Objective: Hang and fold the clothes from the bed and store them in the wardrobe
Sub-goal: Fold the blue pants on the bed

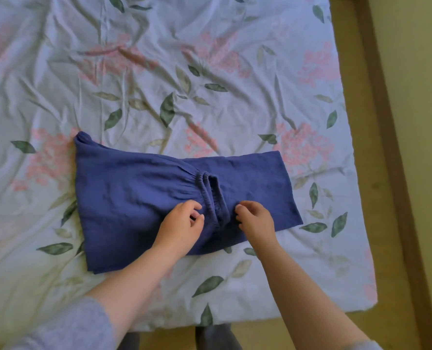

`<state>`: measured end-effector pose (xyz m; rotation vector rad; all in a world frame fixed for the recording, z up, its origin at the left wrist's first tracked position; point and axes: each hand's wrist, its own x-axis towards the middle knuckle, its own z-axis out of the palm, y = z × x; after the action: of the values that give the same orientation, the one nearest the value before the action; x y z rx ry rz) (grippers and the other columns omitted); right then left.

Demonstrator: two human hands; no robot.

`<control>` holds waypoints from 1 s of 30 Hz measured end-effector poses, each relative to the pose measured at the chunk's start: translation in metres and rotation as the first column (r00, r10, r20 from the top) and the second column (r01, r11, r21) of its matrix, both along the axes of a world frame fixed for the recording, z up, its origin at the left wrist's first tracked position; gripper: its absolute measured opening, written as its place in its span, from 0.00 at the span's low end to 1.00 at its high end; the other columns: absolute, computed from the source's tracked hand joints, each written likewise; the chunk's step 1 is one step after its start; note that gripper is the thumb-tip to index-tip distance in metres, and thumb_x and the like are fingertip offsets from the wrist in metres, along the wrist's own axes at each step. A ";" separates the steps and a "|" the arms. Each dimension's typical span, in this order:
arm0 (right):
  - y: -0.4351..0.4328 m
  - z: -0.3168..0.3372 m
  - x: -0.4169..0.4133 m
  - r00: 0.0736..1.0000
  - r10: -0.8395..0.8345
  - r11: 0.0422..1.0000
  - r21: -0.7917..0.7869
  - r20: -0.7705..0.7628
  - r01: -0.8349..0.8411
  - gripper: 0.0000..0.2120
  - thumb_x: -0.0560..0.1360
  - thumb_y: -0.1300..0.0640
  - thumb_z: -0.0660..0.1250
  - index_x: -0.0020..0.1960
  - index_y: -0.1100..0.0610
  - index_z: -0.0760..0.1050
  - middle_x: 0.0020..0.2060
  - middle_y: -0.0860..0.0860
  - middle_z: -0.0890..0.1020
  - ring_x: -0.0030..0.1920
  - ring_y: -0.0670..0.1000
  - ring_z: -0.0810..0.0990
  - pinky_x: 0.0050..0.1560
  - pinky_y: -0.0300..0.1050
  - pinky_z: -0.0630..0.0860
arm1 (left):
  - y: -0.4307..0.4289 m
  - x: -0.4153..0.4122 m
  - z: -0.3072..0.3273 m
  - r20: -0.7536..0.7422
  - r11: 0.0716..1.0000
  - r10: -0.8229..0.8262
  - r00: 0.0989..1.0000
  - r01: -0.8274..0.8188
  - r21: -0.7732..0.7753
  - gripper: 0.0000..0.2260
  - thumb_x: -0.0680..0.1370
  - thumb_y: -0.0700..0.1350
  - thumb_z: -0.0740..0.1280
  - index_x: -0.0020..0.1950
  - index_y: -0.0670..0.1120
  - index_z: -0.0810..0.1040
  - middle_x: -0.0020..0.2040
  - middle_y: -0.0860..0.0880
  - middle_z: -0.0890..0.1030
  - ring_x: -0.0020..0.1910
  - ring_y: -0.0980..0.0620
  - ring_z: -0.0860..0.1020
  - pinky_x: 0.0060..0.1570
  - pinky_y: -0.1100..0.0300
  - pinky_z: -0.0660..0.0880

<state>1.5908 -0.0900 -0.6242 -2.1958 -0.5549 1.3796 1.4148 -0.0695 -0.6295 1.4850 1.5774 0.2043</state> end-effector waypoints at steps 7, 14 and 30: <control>0.023 0.000 -0.034 0.968 0.242 0.969 0.042 0.068 -0.245 0.11 0.76 0.51 0.68 0.56 0.52 0.73 0.43 0.42 0.79 0.42 0.41 0.77 0.35 0.31 0.67 | -0.001 -0.038 0.004 -0.015 0.998 -0.015 1.000 0.016 0.061 0.08 0.77 0.42 0.67 0.55 0.48 0.77 0.47 0.55 0.75 0.39 0.56 0.77 0.47 0.53 0.77; 0.030 -0.003 -0.050 0.957 0.279 0.959 0.021 0.077 -0.282 0.13 0.72 0.52 0.73 0.51 0.51 0.70 0.42 0.42 0.77 0.41 0.41 0.76 0.34 0.33 0.68 | 0.060 -0.072 0.005 -0.131 0.959 -0.076 0.988 0.108 0.263 0.21 0.75 0.42 0.69 0.68 0.43 0.71 0.68 0.47 0.67 0.37 0.51 0.77 0.51 0.49 0.76; 0.062 0.068 -0.091 0.981 0.143 0.987 0.099 -0.132 -0.130 0.10 0.74 0.57 0.69 0.50 0.65 0.78 0.41 0.60 0.82 0.41 0.55 0.81 0.45 0.54 0.81 | 0.001 -0.127 0.029 -0.005 0.962 -0.251 0.968 0.250 0.111 0.52 0.64 0.75 0.64 0.79 0.49 0.53 0.76 0.56 0.56 0.75 0.58 0.54 0.71 0.65 0.52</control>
<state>1.5002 -0.0284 -0.5564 -2.0043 -0.7133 1.5328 1.2875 -0.0684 -0.6002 1.7516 1.3728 0.1535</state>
